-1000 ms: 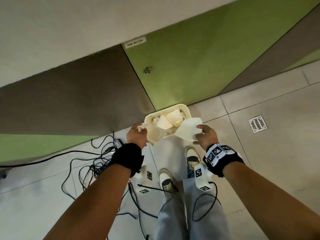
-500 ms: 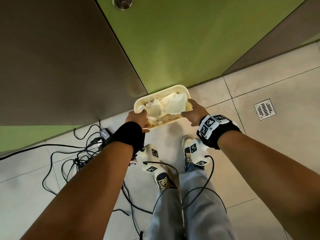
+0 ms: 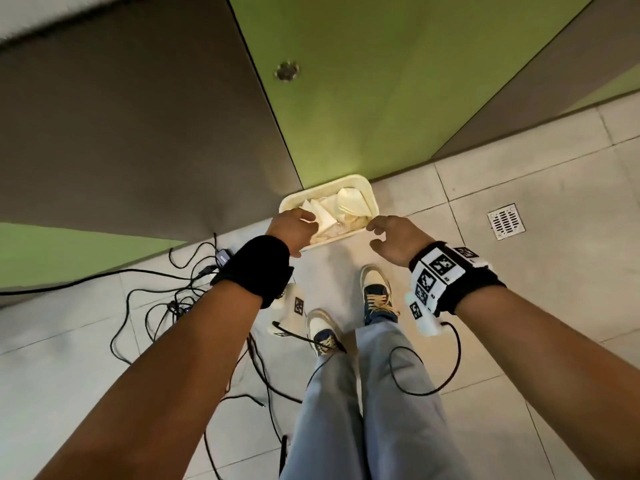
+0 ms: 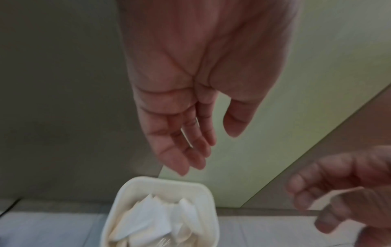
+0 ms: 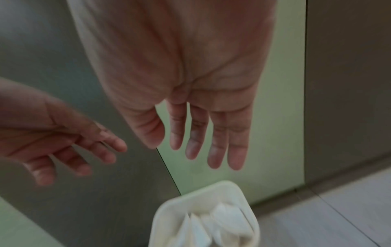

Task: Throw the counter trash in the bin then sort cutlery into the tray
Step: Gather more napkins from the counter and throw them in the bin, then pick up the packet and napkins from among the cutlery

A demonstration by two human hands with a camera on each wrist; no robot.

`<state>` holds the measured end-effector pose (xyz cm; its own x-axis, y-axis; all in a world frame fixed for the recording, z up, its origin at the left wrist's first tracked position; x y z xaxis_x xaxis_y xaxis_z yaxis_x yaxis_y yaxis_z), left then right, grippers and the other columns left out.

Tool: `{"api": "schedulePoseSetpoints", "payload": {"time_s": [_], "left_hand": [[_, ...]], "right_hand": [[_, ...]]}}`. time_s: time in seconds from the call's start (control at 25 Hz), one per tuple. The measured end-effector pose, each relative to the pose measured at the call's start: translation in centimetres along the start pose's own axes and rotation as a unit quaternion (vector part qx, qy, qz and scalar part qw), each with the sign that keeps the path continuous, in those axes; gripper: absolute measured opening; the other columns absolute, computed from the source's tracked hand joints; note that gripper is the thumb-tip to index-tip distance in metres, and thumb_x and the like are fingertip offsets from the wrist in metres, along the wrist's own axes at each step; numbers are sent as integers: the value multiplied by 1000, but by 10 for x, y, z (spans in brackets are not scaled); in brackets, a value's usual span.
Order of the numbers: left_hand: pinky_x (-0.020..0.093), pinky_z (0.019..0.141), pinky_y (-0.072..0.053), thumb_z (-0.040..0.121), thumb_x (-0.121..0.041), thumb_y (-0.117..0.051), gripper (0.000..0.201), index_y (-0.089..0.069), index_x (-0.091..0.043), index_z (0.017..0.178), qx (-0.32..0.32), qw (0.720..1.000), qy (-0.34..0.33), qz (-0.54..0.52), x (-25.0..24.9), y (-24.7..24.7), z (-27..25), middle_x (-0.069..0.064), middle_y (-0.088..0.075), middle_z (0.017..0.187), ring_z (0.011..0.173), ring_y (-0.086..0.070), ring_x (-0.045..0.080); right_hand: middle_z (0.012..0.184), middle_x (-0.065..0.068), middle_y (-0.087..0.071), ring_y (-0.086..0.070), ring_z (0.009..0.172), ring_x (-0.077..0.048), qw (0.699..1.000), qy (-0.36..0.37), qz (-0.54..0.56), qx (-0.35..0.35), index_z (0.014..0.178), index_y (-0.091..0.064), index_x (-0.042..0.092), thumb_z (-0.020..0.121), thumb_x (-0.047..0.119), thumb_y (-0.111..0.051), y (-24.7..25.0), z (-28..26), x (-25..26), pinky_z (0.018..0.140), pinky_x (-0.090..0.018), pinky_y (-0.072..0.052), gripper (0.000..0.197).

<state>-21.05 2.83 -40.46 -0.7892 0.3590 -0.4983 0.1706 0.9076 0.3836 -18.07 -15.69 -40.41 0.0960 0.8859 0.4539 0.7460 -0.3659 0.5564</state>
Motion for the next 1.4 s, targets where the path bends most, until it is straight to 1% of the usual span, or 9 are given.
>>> {"api": "schedulePoseSetpoints", "payload": {"time_s": [0.16,0.4,0.56,0.76,0.92,0.96,1.12,1.28,1.4], "left_hand": [[17,49,-43,89,-12,-52,27,-61,-10,114,48,995,-81,21,-17,-16,-39,9,-62,95,80,-61,25],[10,44,-41,89,-4,-53,22,-60,-24,94,-4,964,-247,-101,-105,87,-187,-1,-57,76,50,-55,-4],[0,42,-36,89,-3,-53,22,-61,-16,105,-76,945,-303,-100,-154,143,-257,-1,-55,71,42,-52,-8],[1,47,-39,89,-11,-54,23,-65,-14,109,-196,928,-306,-88,-190,197,-293,-3,-58,86,67,-57,5],[11,86,-37,88,-5,-55,23,-67,-6,107,-295,906,-289,-88,-204,237,-294,-2,-59,111,125,-50,14],[12,88,-35,87,-6,-55,23,-67,-5,107,-316,905,-274,-84,-204,246,-292,0,-60,117,126,-50,15],[22,90,-44,85,-23,-61,23,-67,-14,104,-412,888,-202,-25,-205,280,-280,6,-60,112,90,-59,25],[34,105,-42,79,-35,-62,35,-63,-19,111,-424,898,-119,19,-200,317,-249,13,-51,127,115,-54,31],[37,106,-41,78,-36,-61,41,-58,-24,117,-372,920,-109,55,-206,338,-223,14,-47,130,119,-51,34]], "right_hand": [[123,-13,-61,-56,113,-27,1000,15,-3,3,126,-54,8,89,13,-53,5,-29,13,92,-25,-42,37],[113,-11,-65,-55,90,-19,993,103,-24,-43,124,-55,12,89,17,-54,112,-130,108,80,-23,-40,36],[103,-5,-63,-55,92,-18,982,170,-33,-78,122,-57,14,88,18,-56,172,-180,173,79,-22,-38,34],[100,-6,-60,-52,87,-17,962,237,-12,-135,118,-58,12,88,17,-56,223,-203,220,77,-21,-36,30],[103,-7,-63,-52,83,-17,952,264,-19,-152,115,-61,13,88,17,-56,249,-194,240,74,-22,-37,28],[100,-5,-61,-52,82,-17,953,262,-19,-150,114,-61,12,88,16,-56,253,-189,243,73,-22,-38,27],[94,-5,-59,-54,82,-20,952,267,-25,-150,111,-62,7,87,11,-55,269,-167,269,74,-21,-38,26],[118,-13,-64,-59,109,-28,950,261,-57,-165,114,-63,6,86,13,-57,273,-143,309,91,-28,-44,29],[123,-18,-59,-59,109,-31,948,238,-87,-193,116,-60,7,86,16,-58,275,-126,340,92,-32,-46,31]]}}
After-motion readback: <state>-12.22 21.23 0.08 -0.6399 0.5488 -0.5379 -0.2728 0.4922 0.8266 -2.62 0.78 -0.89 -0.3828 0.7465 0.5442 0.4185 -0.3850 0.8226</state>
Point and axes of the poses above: each hand's wrist, its own z-axis towards the middle knuckle, its own y-axis out of the back of the hand, x = y × z, the point moved 3 cm from there along z, towards the middle knuckle
